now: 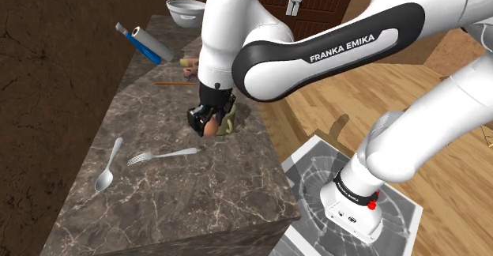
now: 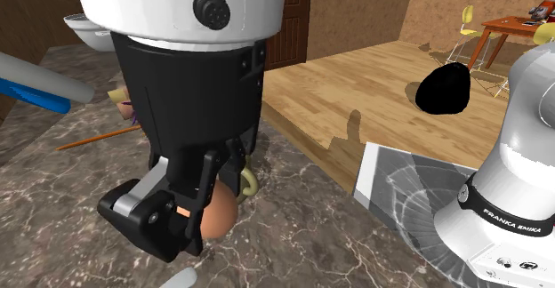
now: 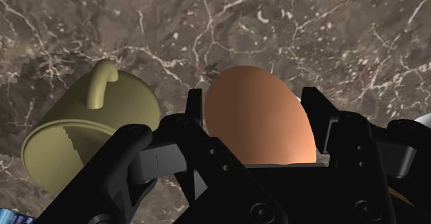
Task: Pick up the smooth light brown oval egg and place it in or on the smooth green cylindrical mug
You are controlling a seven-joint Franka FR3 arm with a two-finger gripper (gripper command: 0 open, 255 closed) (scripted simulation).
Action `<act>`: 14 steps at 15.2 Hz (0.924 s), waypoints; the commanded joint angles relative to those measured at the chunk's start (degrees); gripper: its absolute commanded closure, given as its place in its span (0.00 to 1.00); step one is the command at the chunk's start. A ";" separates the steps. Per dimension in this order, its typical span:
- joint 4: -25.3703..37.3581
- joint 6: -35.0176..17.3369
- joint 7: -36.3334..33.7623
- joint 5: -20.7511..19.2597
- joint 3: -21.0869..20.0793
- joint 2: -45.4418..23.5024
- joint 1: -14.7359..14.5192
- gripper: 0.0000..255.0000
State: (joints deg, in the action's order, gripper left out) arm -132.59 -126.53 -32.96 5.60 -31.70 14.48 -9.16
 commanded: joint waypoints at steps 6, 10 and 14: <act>3.98 5.70 0.84 0.63 0.93 1.87 -0.07 1.00; 6.09 8.48 1.13 0.81 1.35 2.59 -0.07 1.00; 5.05 8.09 7.03 0.61 5.38 2.99 1.87 1.00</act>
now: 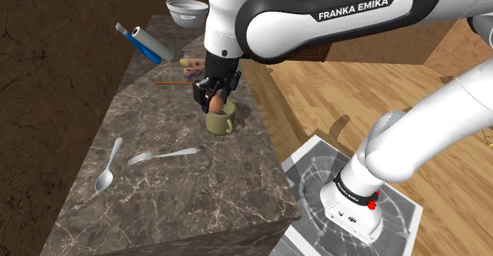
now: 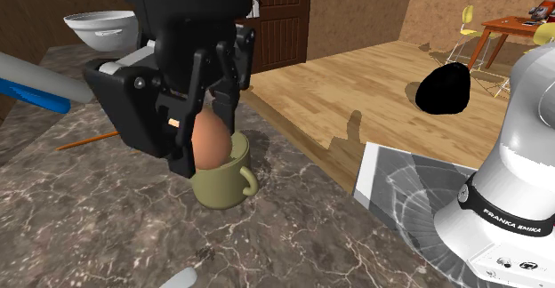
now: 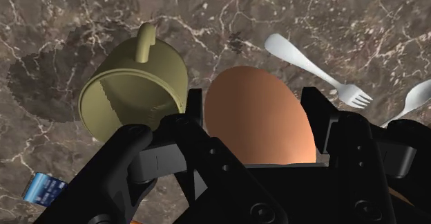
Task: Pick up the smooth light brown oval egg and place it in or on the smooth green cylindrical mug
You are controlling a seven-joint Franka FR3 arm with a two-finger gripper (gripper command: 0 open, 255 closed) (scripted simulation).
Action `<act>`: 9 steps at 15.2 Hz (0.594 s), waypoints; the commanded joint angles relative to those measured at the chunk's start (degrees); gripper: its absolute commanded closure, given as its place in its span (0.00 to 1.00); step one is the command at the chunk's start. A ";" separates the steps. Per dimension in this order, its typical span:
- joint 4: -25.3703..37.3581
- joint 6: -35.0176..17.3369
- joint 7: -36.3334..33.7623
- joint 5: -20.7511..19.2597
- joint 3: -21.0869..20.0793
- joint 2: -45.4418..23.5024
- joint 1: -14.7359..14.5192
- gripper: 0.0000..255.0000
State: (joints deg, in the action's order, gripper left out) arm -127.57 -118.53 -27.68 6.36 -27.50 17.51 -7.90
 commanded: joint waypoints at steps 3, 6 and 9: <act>-0.06 -0.16 5.97 -0.59 4.01 -0.41 2.25 1.00; 0.42 -0.38 10.01 -1.20 6.74 -1.33 3.93 1.00; 0.29 -1.25 12.03 -1.57 8.03 -2.19 4.83 1.00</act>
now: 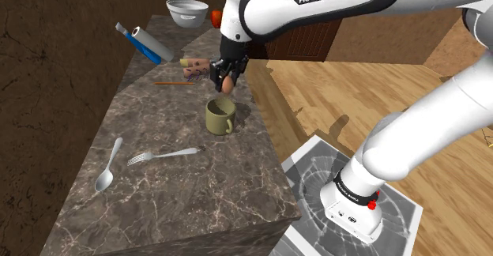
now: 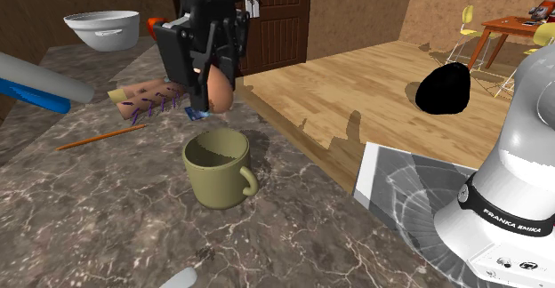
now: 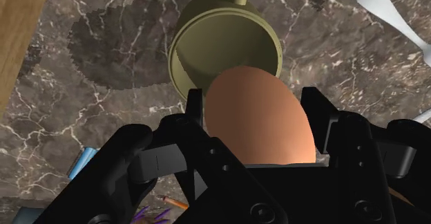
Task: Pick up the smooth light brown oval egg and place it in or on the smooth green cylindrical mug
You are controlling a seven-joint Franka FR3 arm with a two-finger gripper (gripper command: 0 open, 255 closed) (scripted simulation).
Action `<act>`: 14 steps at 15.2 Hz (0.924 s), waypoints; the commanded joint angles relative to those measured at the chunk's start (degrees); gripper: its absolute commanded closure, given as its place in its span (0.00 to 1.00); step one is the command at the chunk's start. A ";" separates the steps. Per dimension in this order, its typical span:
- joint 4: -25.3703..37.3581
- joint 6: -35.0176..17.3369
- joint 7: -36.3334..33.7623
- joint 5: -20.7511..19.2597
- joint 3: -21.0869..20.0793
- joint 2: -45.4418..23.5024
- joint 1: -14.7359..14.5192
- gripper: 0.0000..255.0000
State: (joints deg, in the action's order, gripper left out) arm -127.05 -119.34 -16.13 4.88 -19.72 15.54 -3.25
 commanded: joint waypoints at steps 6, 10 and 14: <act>-3.67 -5.20 0.18 -0.32 -0.18 -1.58 0.16 1.00; -5.74 -8.41 -0.11 -0.60 -0.49 -2.77 0.18 1.00; -6.83 -10.26 -0.31 -0.82 -0.67 -3.55 0.21 1.00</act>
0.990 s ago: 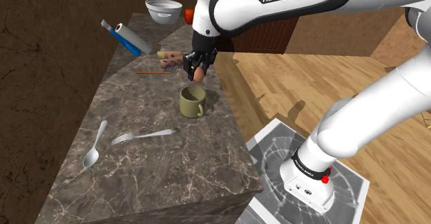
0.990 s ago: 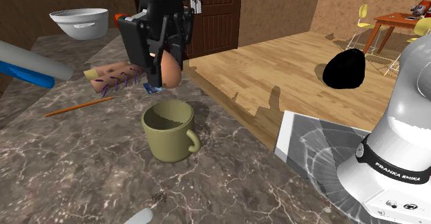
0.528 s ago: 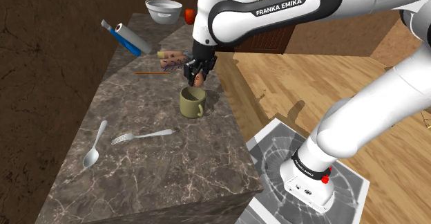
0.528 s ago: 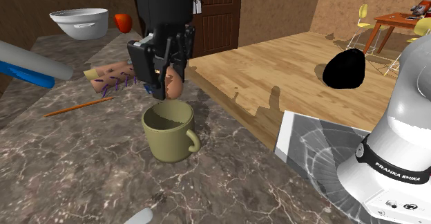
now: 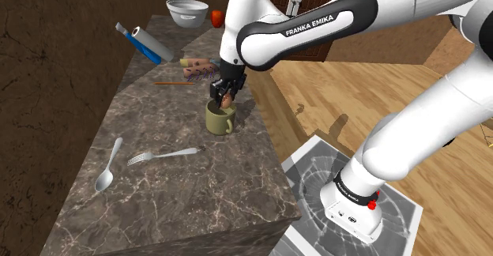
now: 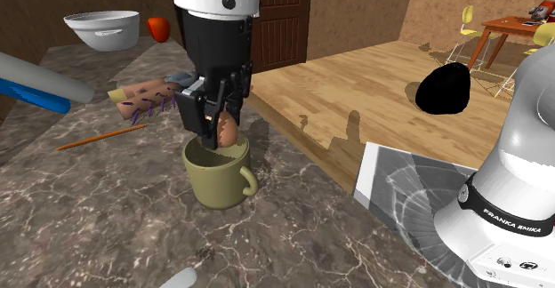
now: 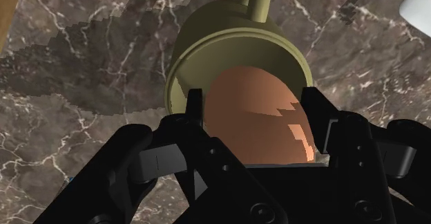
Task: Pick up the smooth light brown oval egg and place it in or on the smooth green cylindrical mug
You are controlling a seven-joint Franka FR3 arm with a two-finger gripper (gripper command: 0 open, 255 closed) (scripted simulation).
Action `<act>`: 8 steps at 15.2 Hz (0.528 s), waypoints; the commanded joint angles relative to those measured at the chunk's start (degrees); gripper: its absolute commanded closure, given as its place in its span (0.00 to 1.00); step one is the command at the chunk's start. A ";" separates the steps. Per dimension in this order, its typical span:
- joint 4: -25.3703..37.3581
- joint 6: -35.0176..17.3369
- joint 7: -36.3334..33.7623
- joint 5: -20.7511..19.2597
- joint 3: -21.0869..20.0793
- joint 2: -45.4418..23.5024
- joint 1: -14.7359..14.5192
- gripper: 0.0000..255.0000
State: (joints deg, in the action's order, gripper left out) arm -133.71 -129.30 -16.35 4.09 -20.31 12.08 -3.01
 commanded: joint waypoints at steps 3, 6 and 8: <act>-0.17 -0.30 -0.10 -0.03 -0.07 -0.09 -0.02 1.00; -0.17 -0.29 -0.10 -0.03 -0.07 -0.09 -0.02 0.00; -0.17 -0.30 -0.10 -0.03 -0.07 -0.09 -0.03 0.00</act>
State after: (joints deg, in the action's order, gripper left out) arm -133.88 -129.59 -16.44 4.06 -20.38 11.99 -3.03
